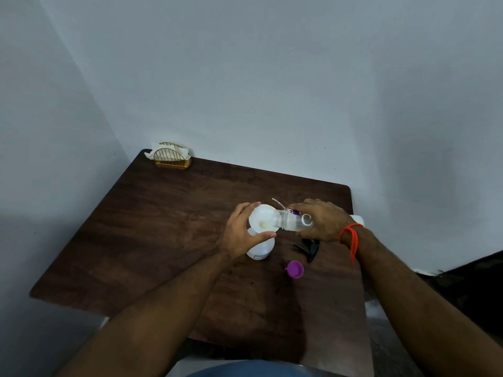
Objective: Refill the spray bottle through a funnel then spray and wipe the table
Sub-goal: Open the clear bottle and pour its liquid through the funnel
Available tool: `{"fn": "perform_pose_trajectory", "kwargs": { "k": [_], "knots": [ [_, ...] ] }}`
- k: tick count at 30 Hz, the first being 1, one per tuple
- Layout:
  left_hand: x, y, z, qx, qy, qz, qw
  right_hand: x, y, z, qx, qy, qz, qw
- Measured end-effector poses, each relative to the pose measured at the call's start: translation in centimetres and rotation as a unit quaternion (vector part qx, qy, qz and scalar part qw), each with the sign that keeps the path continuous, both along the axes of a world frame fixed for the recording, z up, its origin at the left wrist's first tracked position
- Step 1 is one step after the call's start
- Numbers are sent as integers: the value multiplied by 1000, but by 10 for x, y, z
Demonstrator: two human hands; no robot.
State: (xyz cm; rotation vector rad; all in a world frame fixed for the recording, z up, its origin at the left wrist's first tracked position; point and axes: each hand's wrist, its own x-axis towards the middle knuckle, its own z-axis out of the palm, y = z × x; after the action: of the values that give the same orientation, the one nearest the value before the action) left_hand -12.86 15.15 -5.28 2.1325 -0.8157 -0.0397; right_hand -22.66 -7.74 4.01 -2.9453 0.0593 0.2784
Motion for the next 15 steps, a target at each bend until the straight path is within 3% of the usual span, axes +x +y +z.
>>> {"fn": "perform_pose_trajectory", "kwargs": {
  "k": [15],
  "knots": [
    [0,1,1,-5,7,-3,1000,3,0,0,0,12,-4,1000]
  ]
}}
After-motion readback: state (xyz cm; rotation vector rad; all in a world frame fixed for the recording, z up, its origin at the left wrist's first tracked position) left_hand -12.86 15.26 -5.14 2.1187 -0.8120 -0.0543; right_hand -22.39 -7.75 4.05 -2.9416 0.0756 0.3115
